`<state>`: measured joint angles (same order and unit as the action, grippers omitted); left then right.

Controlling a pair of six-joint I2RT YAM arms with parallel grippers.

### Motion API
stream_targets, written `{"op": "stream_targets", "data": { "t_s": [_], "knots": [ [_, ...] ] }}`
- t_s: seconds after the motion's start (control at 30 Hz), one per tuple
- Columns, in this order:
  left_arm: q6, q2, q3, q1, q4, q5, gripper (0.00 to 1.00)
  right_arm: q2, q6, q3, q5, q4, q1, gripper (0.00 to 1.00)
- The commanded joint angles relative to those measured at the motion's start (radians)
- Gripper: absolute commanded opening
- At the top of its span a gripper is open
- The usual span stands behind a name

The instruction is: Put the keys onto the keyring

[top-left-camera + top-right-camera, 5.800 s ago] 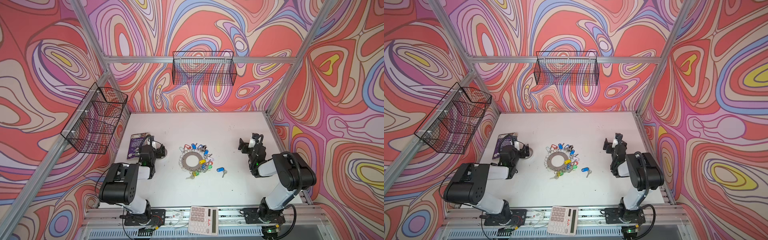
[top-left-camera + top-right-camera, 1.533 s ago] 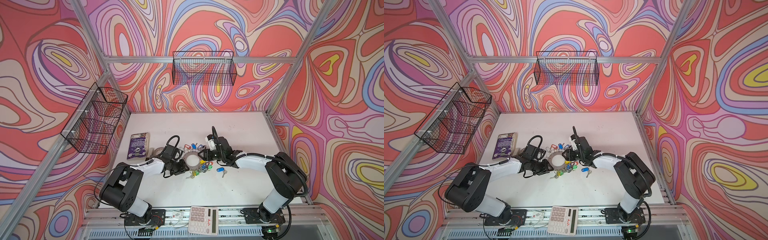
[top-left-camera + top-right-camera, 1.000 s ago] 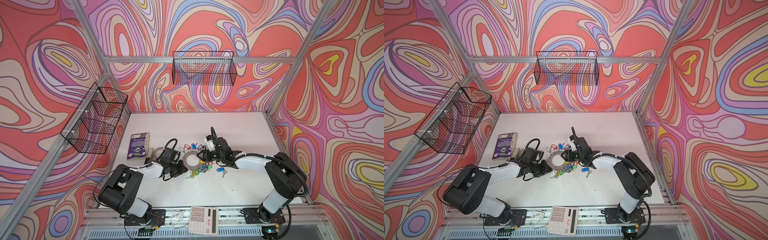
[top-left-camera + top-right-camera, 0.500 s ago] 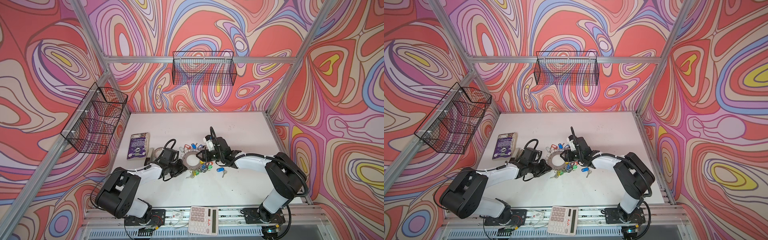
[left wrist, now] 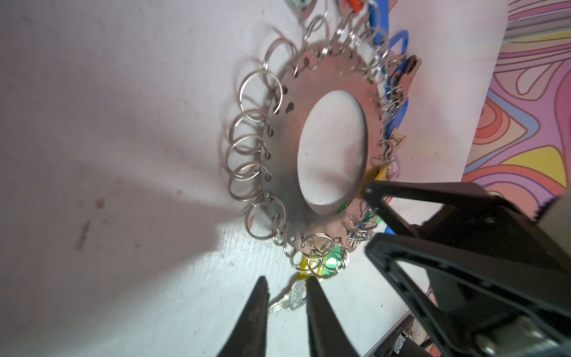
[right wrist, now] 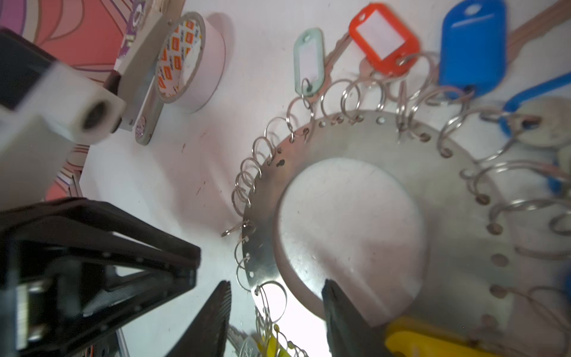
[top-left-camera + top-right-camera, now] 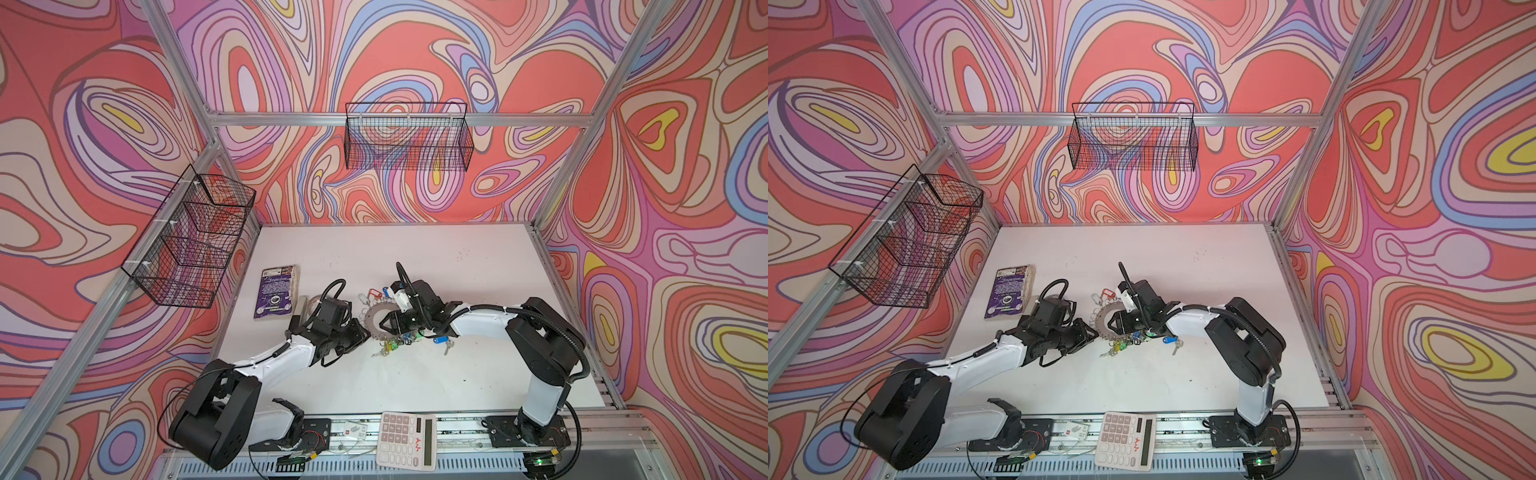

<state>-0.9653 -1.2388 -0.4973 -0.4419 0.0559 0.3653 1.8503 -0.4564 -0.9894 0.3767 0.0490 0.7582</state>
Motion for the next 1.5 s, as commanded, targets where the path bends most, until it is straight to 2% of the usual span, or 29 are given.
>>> {"op": "stream_targets", "data": {
  "t_s": [0.0, 0.1, 0.2, 0.33, 0.53, 0.73, 0.9, 1.47],
  "knots": [
    [0.046, 0.115, 0.007, 0.014, 0.133, -0.103, 0.51, 0.026, 0.009, -0.028, 0.015, -0.008, 0.017, 0.49],
    [0.077, 0.209, 0.001, 0.018, 0.198, -0.157, 0.7, 0.037, -0.004, -0.028, 0.019, 0.004, 0.023, 0.47],
    [0.096, 0.274, -0.009, 0.031, 0.261, -0.195, 0.75, 0.053, -0.008, -0.037, 0.033, 0.005, 0.033, 0.42],
    [0.109, 0.308, -0.046, 0.051, 0.305, -0.203, 0.75, 0.065, -0.025, -0.039, 0.04, 0.012, 0.044, 0.33],
    [0.104, 0.312, -0.033, 0.056, 0.301, -0.194, 0.75, 0.065, -0.042, -0.04, 0.045, 0.013, 0.052, 0.25],
    [0.114, 0.317, -0.034, 0.059, 0.312, -0.193, 0.75, 0.063, -0.048, -0.046, 0.036, -0.001, 0.06, 0.13],
    [0.123, 0.331, -0.031, 0.063, 0.32, -0.201, 0.75, 0.059, -0.051, -0.051, 0.015, -0.021, 0.066, 0.12],
    [0.139, 0.325, -0.029, 0.067, 0.314, -0.191, 0.76, 0.0, -0.044, -0.058, -0.04, -0.065, 0.076, 0.0]
  ]
}}
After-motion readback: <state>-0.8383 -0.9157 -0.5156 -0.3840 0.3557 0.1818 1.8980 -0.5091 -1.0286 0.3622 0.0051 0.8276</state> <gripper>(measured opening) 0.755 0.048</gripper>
